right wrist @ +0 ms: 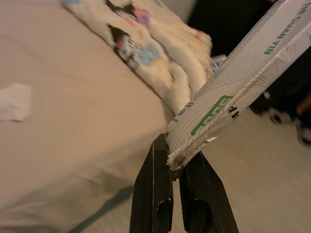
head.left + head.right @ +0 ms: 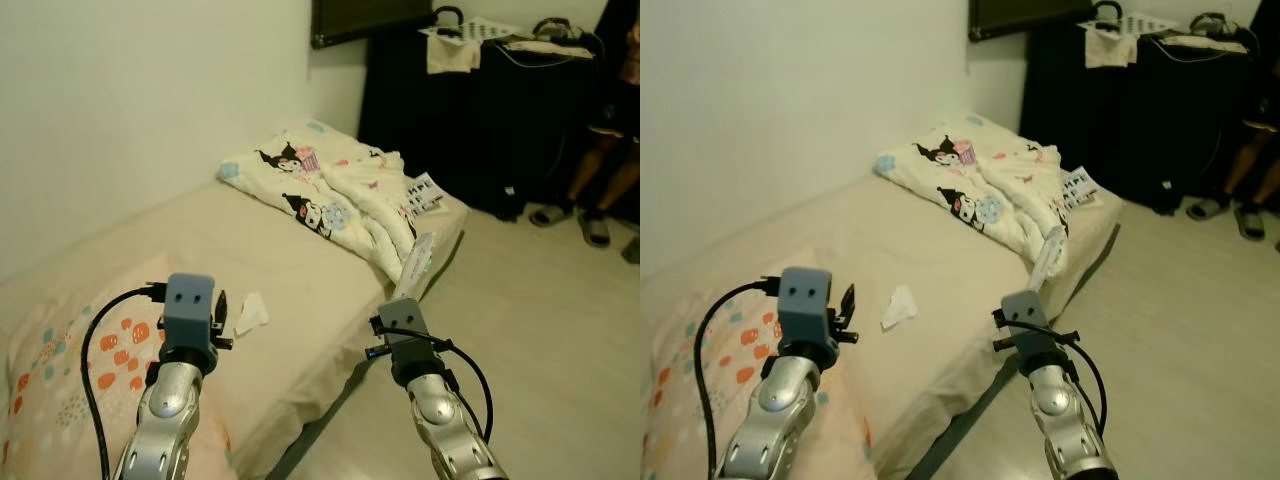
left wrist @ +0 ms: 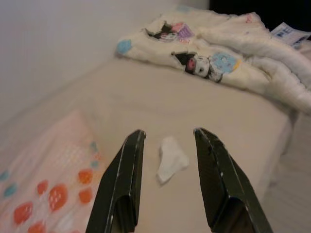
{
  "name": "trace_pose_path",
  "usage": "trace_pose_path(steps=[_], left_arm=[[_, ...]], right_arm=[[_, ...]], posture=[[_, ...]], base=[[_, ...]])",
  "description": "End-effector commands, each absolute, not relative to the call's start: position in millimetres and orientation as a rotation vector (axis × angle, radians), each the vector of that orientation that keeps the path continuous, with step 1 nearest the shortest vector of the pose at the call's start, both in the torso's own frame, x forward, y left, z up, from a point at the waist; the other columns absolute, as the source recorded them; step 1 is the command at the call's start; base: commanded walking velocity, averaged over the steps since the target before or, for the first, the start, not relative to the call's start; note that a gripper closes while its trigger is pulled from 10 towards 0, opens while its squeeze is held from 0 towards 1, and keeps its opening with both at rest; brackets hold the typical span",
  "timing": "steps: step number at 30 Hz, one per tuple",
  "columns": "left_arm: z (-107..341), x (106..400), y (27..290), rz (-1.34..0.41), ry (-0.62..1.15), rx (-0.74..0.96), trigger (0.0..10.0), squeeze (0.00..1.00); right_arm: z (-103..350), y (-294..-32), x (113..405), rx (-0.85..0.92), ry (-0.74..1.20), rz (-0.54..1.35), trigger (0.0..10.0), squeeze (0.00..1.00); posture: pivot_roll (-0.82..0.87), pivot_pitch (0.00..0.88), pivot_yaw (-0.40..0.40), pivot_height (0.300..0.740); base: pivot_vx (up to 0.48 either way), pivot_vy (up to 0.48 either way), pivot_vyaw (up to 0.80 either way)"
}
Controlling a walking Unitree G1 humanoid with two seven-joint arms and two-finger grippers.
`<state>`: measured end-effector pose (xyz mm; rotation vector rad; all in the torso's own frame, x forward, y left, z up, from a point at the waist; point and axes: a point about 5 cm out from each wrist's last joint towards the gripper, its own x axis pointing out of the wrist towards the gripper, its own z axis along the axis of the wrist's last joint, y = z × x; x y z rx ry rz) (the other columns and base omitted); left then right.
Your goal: Clean up the room
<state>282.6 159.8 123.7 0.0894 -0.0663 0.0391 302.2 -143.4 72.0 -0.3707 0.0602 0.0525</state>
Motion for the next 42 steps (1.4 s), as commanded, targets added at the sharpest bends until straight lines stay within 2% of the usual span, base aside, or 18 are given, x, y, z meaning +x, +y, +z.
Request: trace_pose_path(steps=[1,33,37,42], left_arm=[[122.9,282.4,157.4,0.028,-0.065,0.077,10.0,0.00],[123.5,286.2,156.3,0.032,-0.055,0.082,10.0,0.00],[123.2,286.1,156.7,0.040,-0.057,0.101,10.0,0.00],[122.9,286.2,151.6,-0.007,-0.052,0.078,10.0,0.00]], right_arm=[[71.9,-146.2,302.1,-0.366,0.058,0.042,10.0,0.00],[72.9,-145.7,306.2,-0.358,0.057,0.024,10.0,0.00],[73.8,-146.3,306.5,-0.308,0.062,0.041,10.0,0.00],[73.7,-146.6,306.9,-0.311,0.064,0.030,10.0,0.00]], posture=[[-0.02,0.077,0.016,0.740],[-0.02,0.078,0.016,0.740],[-0.02,0.078,0.017,0.740],[-0.02,0.075,0.016,0.740]], base=[[0.000,0.000,-0.80],[0.000,0.000,-0.80],[0.000,0.000,-0.80],[0.000,0.000,-0.80]])
